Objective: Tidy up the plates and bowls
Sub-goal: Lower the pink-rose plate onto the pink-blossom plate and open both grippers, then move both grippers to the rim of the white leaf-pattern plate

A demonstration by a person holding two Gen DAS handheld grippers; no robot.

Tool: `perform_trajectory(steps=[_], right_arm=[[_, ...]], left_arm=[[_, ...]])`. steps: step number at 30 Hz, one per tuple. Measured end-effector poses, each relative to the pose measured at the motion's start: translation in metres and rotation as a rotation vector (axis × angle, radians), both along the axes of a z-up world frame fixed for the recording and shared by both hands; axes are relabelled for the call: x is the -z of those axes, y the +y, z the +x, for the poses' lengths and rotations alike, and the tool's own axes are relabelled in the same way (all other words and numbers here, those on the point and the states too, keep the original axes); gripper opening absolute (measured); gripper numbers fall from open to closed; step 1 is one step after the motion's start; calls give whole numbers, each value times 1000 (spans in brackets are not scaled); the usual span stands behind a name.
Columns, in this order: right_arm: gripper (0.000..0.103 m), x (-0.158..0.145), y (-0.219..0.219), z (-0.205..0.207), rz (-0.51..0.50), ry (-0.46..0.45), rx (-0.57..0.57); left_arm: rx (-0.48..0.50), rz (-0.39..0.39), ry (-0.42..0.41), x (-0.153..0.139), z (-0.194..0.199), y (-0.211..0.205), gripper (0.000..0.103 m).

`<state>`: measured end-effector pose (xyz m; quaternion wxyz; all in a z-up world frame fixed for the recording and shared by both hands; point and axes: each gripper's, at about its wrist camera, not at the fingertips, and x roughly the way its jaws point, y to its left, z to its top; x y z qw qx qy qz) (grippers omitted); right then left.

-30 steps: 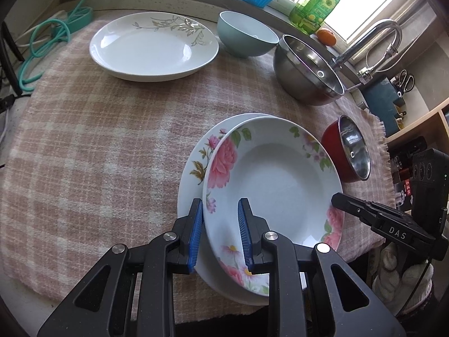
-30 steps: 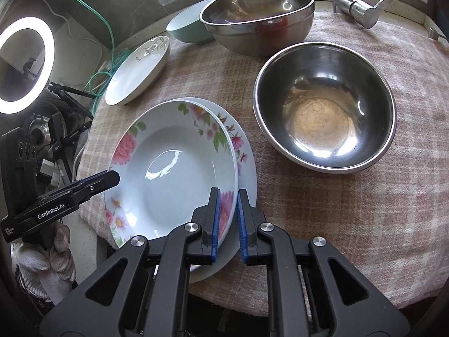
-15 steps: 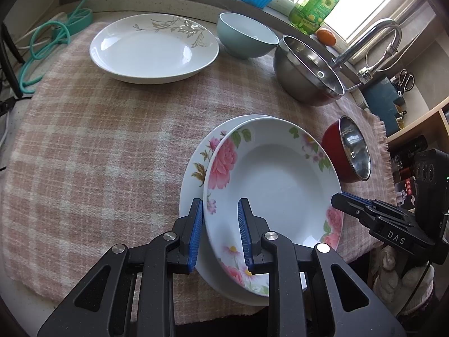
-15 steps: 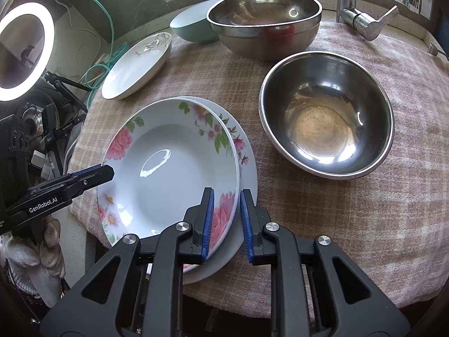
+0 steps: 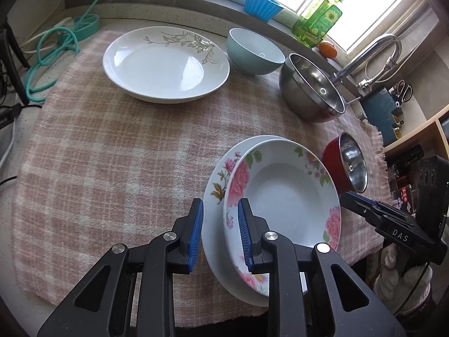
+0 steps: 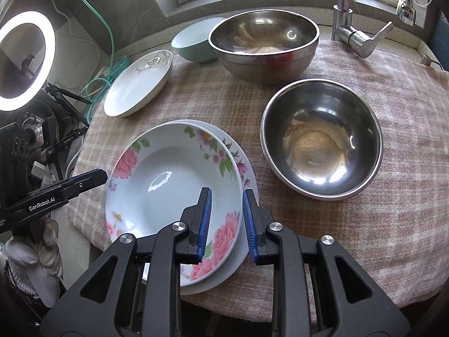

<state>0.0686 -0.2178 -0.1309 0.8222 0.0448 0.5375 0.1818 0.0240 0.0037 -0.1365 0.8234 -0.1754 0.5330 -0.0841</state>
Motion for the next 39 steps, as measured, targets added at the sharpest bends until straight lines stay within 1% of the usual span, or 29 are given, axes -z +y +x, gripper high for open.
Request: perform_trajectory(steps=[5,12,17,22,28,32,39], right_arm=[[23,-8,10,7,15,-16,0],[23,-20,32,26,62,-18,-7],[23,-31,50,49,111,-24,-3],[23,-35,73,72,133,-32,-7],[23,-27,100,102,164,1,14],[23,-15,115,121,142,11,24],[23,10,133,150,117,47,39]], left_arm=[[-28,-16,-13,-3,7,19,23],[-75,-3,-42,-11,24,62,23],[-119,3,-71,-19,47,98,23],[-148,9,-93,-22,76,126,23],[-149,19,-78,-11,108,144,23],[-151,8,-59,-2,127,151,23],[-149,24,-44,6,151,157,23]])
